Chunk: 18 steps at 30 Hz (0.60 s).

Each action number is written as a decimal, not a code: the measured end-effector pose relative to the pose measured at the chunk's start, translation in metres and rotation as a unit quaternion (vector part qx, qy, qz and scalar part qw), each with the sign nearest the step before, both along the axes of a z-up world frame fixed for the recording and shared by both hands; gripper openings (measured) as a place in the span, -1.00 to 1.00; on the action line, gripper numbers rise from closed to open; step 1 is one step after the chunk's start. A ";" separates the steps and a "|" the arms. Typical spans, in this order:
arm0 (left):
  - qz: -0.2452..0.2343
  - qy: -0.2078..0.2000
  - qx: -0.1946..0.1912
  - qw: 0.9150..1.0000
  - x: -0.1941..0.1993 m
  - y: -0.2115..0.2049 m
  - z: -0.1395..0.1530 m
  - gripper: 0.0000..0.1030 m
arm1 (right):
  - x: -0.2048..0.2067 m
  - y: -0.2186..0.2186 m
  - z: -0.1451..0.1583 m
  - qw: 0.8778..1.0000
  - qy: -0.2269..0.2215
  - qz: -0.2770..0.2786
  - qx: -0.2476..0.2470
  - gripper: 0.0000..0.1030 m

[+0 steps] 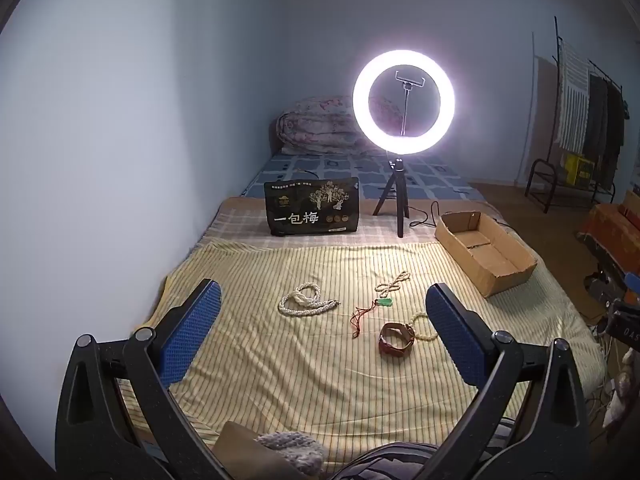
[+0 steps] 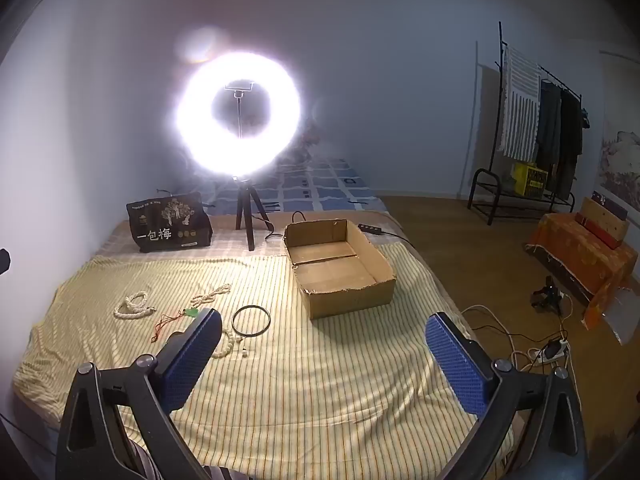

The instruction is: Organize jewelry

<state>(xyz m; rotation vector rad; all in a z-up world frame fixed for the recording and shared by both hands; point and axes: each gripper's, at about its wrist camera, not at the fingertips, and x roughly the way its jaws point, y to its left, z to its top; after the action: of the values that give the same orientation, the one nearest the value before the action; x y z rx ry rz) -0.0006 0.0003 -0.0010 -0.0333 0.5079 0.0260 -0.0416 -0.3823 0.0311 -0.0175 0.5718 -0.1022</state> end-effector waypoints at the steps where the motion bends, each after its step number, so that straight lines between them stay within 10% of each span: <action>1: 0.003 -0.002 0.003 1.000 0.000 0.001 -0.001 1.00 | 0.000 -0.001 0.000 1.000 0.002 -0.001 0.009 0.99; 18: 0.008 0.000 0.010 1.000 -0.004 0.001 -0.004 1.00 | 0.000 0.000 0.002 1.000 -0.007 -0.011 0.002 0.99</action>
<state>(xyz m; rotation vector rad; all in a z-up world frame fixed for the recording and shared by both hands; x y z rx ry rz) -0.0042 0.0009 -0.0046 -0.0180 0.5070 0.0470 -0.0417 -0.3824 0.0331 -0.0068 0.5578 -0.1218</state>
